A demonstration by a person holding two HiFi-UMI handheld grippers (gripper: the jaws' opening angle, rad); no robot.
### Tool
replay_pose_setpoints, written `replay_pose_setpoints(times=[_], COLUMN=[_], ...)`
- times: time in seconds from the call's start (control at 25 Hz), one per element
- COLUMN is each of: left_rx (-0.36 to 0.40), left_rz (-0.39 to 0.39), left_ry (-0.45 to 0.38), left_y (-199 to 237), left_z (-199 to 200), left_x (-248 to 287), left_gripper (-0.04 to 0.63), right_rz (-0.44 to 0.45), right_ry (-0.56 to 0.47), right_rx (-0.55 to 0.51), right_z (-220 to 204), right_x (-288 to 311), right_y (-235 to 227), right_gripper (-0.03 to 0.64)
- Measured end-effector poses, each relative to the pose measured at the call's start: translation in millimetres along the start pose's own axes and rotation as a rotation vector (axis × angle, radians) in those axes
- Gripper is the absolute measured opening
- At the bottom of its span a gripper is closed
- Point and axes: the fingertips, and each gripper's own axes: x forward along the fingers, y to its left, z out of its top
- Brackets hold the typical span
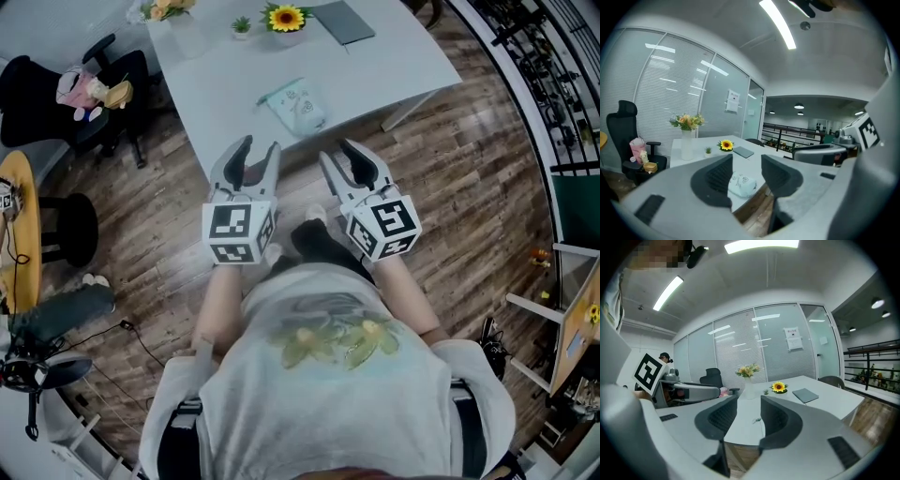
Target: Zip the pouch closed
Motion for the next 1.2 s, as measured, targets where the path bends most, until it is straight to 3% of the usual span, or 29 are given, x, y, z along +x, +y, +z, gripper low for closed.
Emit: replay_pose_setpoints(times=[0.08,0.2,0.56,0.8,1.2], left_rx=[0.006,0.021,-0.024,-0.105,-0.144], left_rz=[0.005,0.024,0.148,0.252,0.320], left_ry=[0.017,0.047,0.113,0.135,0.243], left_y=[0.8,6.5,46.2,60.2,85.2], left_z=[-0.8,-4.0,-20.1,-32.6,-69.0], left_x=[11.5,27.9,71.1,92.9,111.0], left_gripper=[0.227,0.256,0.259,0.259,0.259], right_rz=[0.013,0.034,0.101,0.154,0.247], right_ry=[0.018,0.051,0.118,0.146,0.261], right_rx=[0.006,0.000,-0.029,-0.051,-0.118], right_z=[-0.6,-2.6,-8.2,-9.6,-39.5], right_x=[7.3,18.2,49.2,66.9,104.9], right_y=[-12.4,-31.9,-89.7,-121.1,-136.9], right_gripper=[0.169,0.200,0.209,0.209,0.209])
